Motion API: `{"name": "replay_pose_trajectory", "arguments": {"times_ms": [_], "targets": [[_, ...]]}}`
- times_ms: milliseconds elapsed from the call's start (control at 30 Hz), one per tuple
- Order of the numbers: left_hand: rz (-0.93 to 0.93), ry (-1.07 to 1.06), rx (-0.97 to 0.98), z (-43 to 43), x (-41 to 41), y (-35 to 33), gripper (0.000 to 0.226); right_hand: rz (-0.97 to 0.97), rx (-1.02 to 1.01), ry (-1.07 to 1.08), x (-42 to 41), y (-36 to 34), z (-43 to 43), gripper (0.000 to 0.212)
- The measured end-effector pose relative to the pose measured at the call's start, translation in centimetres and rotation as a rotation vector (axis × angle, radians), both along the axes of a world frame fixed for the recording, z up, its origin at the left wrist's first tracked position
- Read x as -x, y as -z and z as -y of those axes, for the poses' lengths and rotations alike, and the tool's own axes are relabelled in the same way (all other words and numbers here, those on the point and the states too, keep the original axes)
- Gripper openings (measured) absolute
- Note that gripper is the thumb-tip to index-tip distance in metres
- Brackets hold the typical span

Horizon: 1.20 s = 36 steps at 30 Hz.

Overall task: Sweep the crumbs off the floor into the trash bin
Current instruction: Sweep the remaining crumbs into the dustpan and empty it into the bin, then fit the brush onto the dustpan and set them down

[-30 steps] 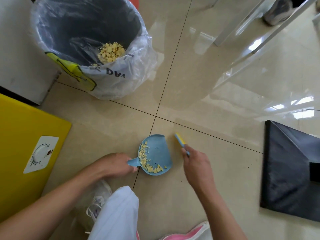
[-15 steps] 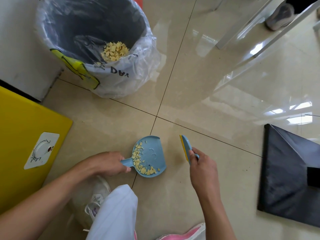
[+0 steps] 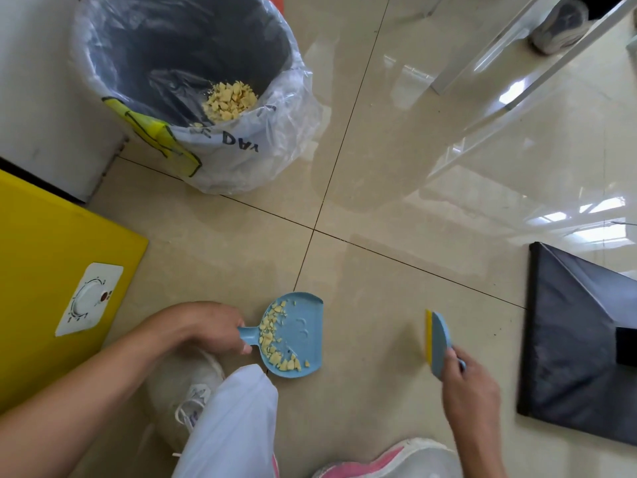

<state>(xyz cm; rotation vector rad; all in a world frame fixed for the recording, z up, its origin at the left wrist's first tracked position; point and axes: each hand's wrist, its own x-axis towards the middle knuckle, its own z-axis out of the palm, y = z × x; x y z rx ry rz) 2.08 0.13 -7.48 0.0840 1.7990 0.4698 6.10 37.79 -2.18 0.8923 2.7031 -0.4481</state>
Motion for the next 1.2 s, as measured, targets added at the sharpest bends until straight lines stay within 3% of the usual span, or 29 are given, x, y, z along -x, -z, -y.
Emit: {"name": "replay_pose_trajectory", "arguments": {"times_ms": [133,300,433,533,667,867,1067,1200], "targets": [[0.035,0.056,-0.007,-1.8,-0.2,0.3,0.03,0.063,-0.054,-0.017,-1.8,0.7,-0.7,0.023],[-0.01,0.034,-0.019,-3.0,-1.7,1.2,0.028,0.0,-0.03,-0.09,-0.4,2.1,1.6,0.027],[-0.015,-0.047,-0.016,-3.6,-3.0,2.4,0.034,0.068,0.036,-0.384,0.4,2.5,6.6,0.027],[-0.017,-0.104,0.001,-4.4,-3.6,3.2,0.037,0.151,0.209,-0.469,-0.6,1.5,10.1,0.031],[-0.02,-0.133,0.0,-4.3,-4.1,3.7,0.032,0.134,0.426,-0.37,-1.9,-1.3,10.4,0.025],[-0.071,-0.14,-0.095,-1.2,-4.4,1.0,0.031,0.056,0.261,-0.156,-2.4,-5.2,6.9,0.023],[-0.096,-0.466,-0.219,3.4,-3.7,-7.1,0.028,-0.134,0.404,-0.174,2.2,-9.6,8.2,0.027],[-0.129,-0.637,-0.32,5.7,-2.1,-13.7,0.044,-0.376,0.625,-0.147,5.9,-12.3,11.4,0.022]]}}
